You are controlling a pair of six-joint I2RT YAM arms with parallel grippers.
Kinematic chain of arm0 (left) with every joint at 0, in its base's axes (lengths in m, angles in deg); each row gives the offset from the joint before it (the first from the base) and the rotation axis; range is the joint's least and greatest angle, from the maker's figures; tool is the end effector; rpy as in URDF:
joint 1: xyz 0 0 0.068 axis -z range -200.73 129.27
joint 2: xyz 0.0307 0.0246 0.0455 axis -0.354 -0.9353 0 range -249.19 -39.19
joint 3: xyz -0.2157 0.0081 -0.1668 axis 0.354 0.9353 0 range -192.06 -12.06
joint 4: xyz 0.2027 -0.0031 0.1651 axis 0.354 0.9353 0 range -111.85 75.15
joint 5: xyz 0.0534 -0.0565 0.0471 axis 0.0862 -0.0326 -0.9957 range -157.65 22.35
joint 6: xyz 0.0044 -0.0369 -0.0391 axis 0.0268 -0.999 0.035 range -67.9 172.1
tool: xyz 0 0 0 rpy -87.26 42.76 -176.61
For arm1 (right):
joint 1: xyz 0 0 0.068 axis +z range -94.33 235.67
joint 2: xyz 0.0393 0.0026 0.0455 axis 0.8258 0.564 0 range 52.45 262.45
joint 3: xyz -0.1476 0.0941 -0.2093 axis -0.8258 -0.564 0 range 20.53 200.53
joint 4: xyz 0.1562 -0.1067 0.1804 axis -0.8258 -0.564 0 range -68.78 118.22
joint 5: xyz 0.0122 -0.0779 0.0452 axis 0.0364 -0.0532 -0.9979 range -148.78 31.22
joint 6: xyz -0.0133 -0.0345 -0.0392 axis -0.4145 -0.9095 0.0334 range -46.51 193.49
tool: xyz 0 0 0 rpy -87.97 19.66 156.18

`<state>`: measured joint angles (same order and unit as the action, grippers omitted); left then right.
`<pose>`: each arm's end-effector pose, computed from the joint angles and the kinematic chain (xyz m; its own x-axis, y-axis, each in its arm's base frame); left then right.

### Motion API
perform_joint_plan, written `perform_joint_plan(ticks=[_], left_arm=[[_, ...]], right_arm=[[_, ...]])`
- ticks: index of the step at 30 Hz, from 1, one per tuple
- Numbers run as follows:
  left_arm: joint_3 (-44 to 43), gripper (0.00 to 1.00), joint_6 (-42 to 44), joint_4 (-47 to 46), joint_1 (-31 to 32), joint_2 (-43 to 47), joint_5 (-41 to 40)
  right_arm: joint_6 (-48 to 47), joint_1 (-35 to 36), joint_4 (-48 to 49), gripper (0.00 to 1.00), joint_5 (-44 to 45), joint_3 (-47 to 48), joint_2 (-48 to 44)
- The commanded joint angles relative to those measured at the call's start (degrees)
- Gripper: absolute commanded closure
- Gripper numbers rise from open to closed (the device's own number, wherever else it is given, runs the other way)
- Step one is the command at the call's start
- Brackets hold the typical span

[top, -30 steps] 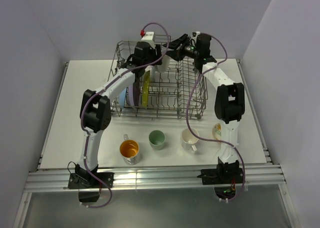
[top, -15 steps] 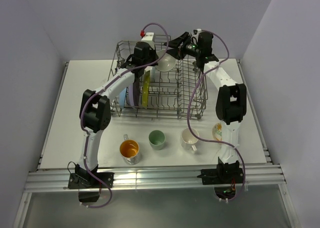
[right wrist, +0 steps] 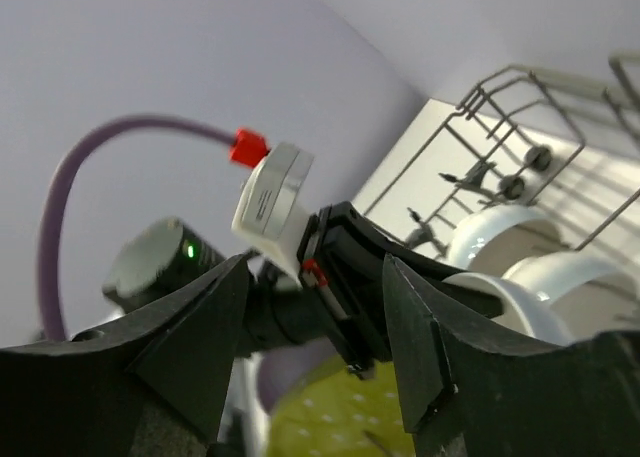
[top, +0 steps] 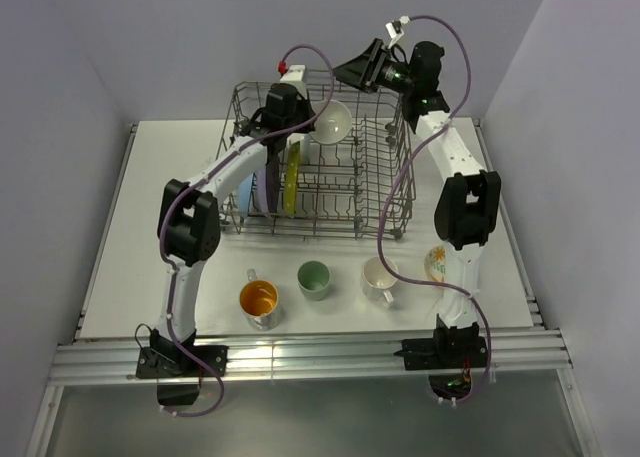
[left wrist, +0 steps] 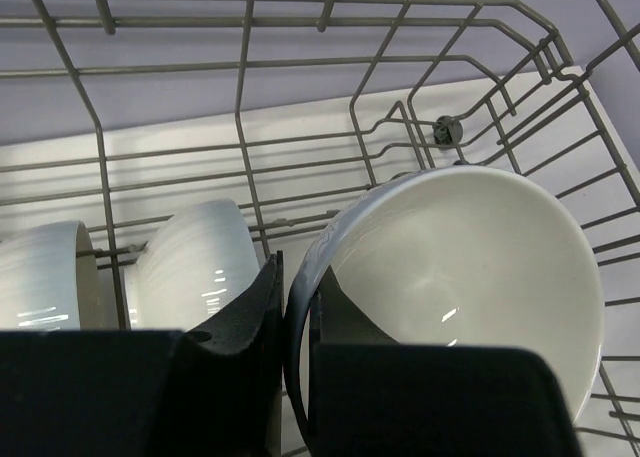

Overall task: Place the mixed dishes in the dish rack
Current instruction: Pass the bowl from the right arm to the left, then pass the bowl from the left arm to the right

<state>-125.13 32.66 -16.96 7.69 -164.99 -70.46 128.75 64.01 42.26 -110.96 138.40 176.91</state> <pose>0.4678 -0.2512 0.2989 -0.3955 -0.1639 -0.9037 0.3210 0.8972 -0.3033 0.5051 0.1025 0.3751 -0.6369 0.4159 -0.6492 -0.5977 0.2654 0.7565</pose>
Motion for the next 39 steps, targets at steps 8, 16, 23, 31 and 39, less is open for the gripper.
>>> perform_joint_plan(ticks=[8,16,23,31,39], left_arm=[[-5.7,1.0,-11.8,0.8,-3.8,8.0,10.2],[-11.1,1.0,-17.5,7.2,-5.6,6.2,13.6],[-13.0,1.0,-20.3,13.3,-6.3,5.3,16.7],[-12.7,1.0,-19.6,17.5,-6.2,6.4,15.9],[-11.7,1.0,-16.7,18.8,-4.7,8.6,13.8]], right_arm=[[-59.3,1.1,-27.3,0.37,-6.6,1.5,-10.4],[-120.5,3.4,-64.4,0.37,-9.3,6.9,-12.0],[-149.4,7.6,-78.6,0.36,-5.6,9.9,-12.3],[-157.2,11.7,-83.2,0.36,-2.6,13.3,-12.8],[-146.9,16.2,-71.3,0.37,12.2,6.7,-13.6]])
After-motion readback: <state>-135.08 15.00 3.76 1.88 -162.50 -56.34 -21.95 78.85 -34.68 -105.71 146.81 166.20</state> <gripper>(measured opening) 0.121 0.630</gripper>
